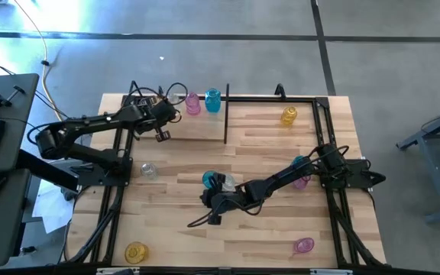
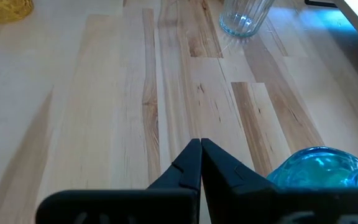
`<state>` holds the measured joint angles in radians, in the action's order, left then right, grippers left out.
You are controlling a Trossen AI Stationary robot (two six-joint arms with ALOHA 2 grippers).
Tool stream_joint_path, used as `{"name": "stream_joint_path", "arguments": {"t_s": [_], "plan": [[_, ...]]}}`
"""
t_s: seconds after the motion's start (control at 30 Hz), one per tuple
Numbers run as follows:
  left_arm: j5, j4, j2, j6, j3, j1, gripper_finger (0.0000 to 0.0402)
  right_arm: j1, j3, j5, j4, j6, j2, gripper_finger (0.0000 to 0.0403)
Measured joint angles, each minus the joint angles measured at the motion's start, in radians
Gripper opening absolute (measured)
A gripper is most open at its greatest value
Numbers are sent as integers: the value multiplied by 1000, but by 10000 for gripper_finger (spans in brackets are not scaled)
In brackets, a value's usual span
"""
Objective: Sort vases onto shelf
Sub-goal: Put the bottom right yellow flower vase on the shelf, then put the right blue flower vase aligned with the other blue flower vase on the shelf
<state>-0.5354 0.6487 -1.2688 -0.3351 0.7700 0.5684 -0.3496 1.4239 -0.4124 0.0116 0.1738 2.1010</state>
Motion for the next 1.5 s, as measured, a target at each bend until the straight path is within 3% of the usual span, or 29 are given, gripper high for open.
{"name": "stream_joint_path", "arguments": {"t_s": [1.23, 1.5], "plan": [[-31, -123, -24, -42, 0, 119, 0, -7, 0, 0, 3, 0, 0, 0], [-31, -86, 79, 38, 0, 78, 0, -24, 0, 0, 8, -1, 0, 0]]}}
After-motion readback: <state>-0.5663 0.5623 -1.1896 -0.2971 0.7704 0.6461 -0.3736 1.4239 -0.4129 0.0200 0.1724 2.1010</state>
